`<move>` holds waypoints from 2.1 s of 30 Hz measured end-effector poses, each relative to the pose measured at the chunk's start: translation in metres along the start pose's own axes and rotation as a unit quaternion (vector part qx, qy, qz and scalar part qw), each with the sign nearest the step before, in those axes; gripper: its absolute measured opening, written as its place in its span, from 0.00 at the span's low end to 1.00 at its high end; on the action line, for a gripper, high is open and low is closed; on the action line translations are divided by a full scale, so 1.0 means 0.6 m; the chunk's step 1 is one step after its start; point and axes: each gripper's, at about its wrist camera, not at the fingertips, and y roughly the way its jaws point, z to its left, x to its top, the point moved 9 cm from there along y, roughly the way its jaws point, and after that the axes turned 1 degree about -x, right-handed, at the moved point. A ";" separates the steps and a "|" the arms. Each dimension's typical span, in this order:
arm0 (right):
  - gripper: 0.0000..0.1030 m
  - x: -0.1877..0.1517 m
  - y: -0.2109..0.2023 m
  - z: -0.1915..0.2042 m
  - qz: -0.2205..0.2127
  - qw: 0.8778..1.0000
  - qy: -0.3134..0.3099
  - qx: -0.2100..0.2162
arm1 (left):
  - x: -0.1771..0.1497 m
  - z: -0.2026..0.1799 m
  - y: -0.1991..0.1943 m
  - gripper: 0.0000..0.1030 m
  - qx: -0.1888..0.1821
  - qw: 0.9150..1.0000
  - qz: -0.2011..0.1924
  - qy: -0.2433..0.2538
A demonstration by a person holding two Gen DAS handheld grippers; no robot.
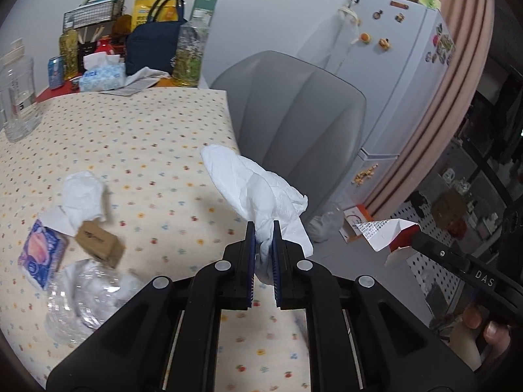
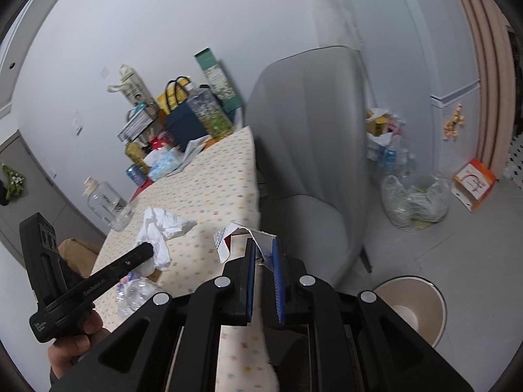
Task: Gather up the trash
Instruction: 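Carry the tissue with the left tool while the right tool drops the paper into the bin, then open the left tool over the bin to drop the white tissue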
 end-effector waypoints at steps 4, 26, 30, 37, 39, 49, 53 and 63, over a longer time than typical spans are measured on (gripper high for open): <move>0.11 -0.001 -0.011 -0.053 -0.002 1.000 0.015 -0.022 | -0.013 -0.036 0.021 0.09 -0.010 1.000 0.013 0.014; 0.49 -0.082 0.008 -0.263 0.029 0.988 0.105 -0.108 | -0.083 -0.163 0.106 0.09 -0.037 0.993 0.082 0.075; 0.56 -0.080 -0.005 -0.276 0.019 0.987 0.106 -0.121 | -0.093 -0.176 0.116 0.09 -0.040 0.992 0.092 0.082; 0.75 -0.066 -0.049 -0.302 -0.010 0.984 0.111 -0.138 | -0.112 -0.211 0.136 0.09 -0.055 0.987 0.113 0.099; 0.77 -0.062 -0.065 -0.314 -0.019 0.983 0.113 -0.145 | -0.121 -0.225 0.142 0.09 -0.061 0.985 0.120 0.105; 0.78 -0.058 -0.137 -0.386 -0.050 0.972 0.145 -0.175 | -0.170 -0.318 0.191 0.09 -0.097 0.971 0.165 0.144; 0.78 -0.054 -0.155 -0.406 -0.060 0.970 0.154 -0.180 | -0.200 -0.345 0.219 0.09 -0.110 0.963 0.194 0.153; 0.80 -0.071 -0.153 -0.441 -0.048 0.966 0.169 -0.190 | -0.260 -0.367 0.279 0.15 -0.118 0.947 0.261 0.143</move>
